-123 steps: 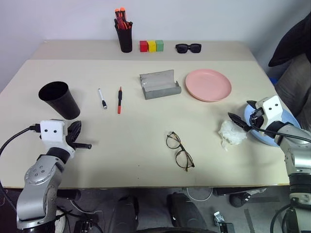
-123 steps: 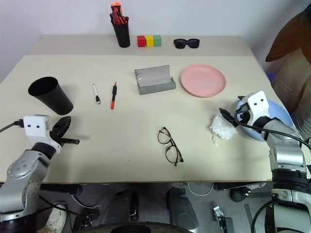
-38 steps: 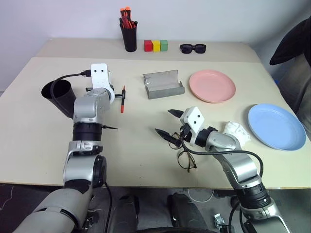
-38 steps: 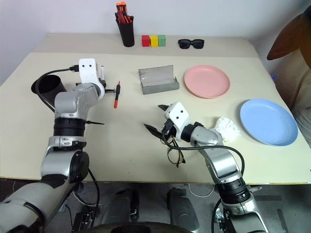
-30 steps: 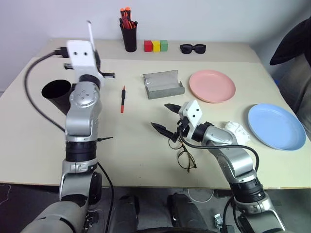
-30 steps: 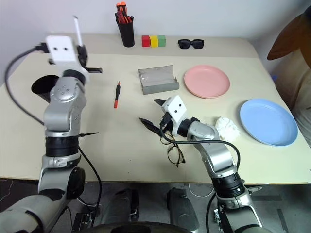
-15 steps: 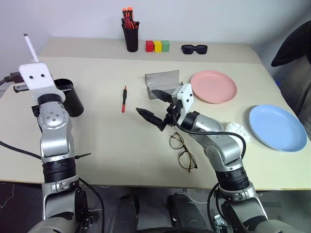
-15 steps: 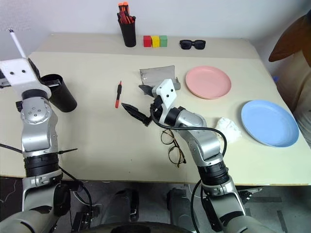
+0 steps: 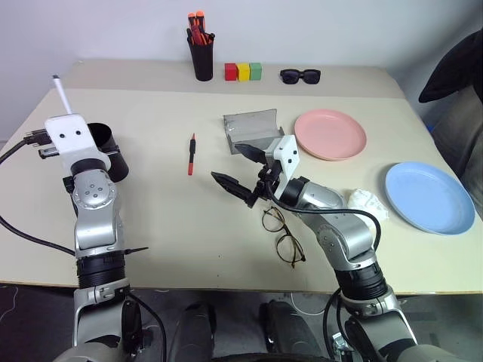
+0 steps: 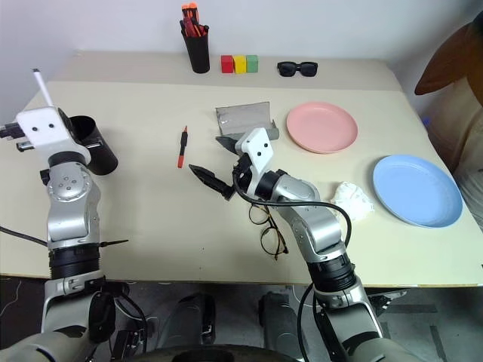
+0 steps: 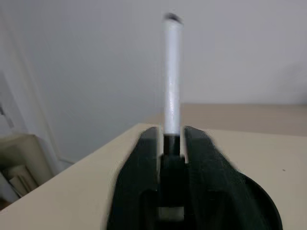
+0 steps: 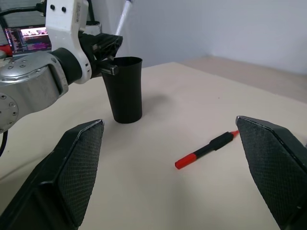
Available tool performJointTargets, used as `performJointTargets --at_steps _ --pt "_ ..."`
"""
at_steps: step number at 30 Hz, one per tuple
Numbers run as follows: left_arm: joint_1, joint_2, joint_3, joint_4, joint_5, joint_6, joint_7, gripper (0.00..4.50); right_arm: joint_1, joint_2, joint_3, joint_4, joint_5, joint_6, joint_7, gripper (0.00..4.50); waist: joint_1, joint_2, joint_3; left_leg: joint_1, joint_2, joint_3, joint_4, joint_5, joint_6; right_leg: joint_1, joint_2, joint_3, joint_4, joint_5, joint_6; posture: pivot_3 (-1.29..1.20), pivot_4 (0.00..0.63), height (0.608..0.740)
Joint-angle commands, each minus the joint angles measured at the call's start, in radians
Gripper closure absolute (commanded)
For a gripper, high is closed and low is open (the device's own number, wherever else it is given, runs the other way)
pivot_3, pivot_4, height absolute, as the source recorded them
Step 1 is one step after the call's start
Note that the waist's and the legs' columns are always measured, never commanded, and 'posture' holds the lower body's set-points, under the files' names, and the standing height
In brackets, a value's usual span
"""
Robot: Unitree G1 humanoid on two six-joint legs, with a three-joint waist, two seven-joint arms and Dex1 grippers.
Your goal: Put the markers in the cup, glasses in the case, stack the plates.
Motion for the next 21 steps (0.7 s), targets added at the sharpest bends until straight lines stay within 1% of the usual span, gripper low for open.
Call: performJointTargets --at_steps 1,5,8,10,13,15,17,18,19,20,21 --pt "-0.001 0.001 -0.005 -0.018 0.015 -0.007 0.013 1.66 -0.005 0.002 -0.004 -0.046 0.008 -0.011 -0.005 0.0 0.0 0.0 0.0 0.0 0.0 0.0 0.0 0.0 0.0 0.0 0.0 0.0 0.0 0.0 0.0 0.0 0.15 0.725" --pt "-0.003 -0.004 -0.006 -0.022 0.011 -0.013 0.016 1.66 -0.004 -0.001 -0.005 -0.049 0.01 -0.008 -0.004 0.0 0.0 0.0 0.0 0.0 0.0 0.0 0.0 0.0 0.0 0.0 0.0 0.0 0.0 0.0 0.0 0.0 0.15 0.725" --pt "-0.031 -0.014 -0.01 -0.044 -0.021 -0.029 -0.009 1.66 -0.006 -0.003 -0.009 -0.049 0.011 -0.007 -0.005 0.0 0.0 0.0 0.0 0.0 0.0 0.0 0.0 0.0 0.0 0.0 0.0 0.0 0.0 0.0 0.0 0.0 0.15 0.725" --pt "-0.079 -0.019 -0.049 -0.084 -0.049 -0.029 -0.065 1.66 -0.009 -0.009 -0.02 -0.048 0.012 -0.004 -0.009 0.0 0.003 0.0 0.0 0.0 0.0 0.0 0.0 0.0 0.0 0.0 0.0 0.0 0.0 0.0 0.0 0.0 0.15 0.725" --pt "-0.144 -0.026 -0.133 -0.125 -0.085 0.047 -0.172 1.66 -0.015 -0.028 -0.046 -0.043 0.012 -0.001 -0.018 0.0 0.008 -0.001 0.0 -0.001 0.0 0.0 0.001 0.0 0.0 0.0 0.0 0.0 0.0 0.0 0.0 0.0 0.15 0.725" --pt "-0.174 -0.035 -0.178 -0.137 -0.103 0.151 -0.222 1.66 -0.017 -0.048 -0.066 -0.039 0.011 0.001 -0.022 0.0 0.007 -0.001 0.0 -0.001 -0.001 0.0 0.001 0.0 0.0 0.0 0.0 0.0 -0.001 0.0 0.0 0.0 0.15 0.725" --pt "-0.209 -0.055 -0.216 -0.136 -0.119 0.366 -0.237 1.11 -0.014 -0.081 -0.088 -0.039 0.007 0.003 -0.019 0.0 0.002 0.0 0.0 -0.001 -0.001 0.0 0.0 0.0 0.0 0.001 0.0 0.0 -0.001 0.0 0.0 0.0 0.15 0.725" --pt "-0.223 -0.064 -0.231 -0.132 -0.121 0.455 -0.239 0.75 -0.013 -0.097 -0.096 -0.04 0.006 0.004 -0.017 0.0 0.001 0.0 0.0 -0.001 -0.001 0.0 0.0 0.0 0.0 0.001 0.0 0.0 -0.001 0.0 0.0 0.0 0.15 0.725" --pt "-0.243 -0.078 -0.244 -0.116 -0.115 0.53 -0.231 0.29 -0.012 -0.116 -0.103 -0.038 0.003 0.004 -0.013 0.0 -0.005 0.0 0.0 0.0 -0.001 0.0 0.0 0.0 0.0 0.001 0.0 0.0 -0.001 0.0 0.0 0.0 0.15 0.725" --pt "-0.257 -0.086 -0.252 -0.108 -0.11 0.576 -0.226 0.03 -0.011 -0.129 -0.108 -0.037 0.002 0.003 -0.01 0.0 -0.008 0.0 0.0 0.0 0.0 0.0 0.0 0.0 0.0 0.0 0.0 0.0 -0.001 0.0 0.0 0.0 0.15 0.725" --pt "-0.283 -0.111 -0.243 -0.081 -0.095 0.623 -0.182 0.03 -0.01 -0.144 -0.115 -0.036 0.002 0.003 -0.008 0.0 -0.009 0.0 0.0 0.0 0.0 -0.001 0.0 0.0 0.0 0.0 0.001 0.0 0.0 0.0 0.0 0.0 0.15 0.725"
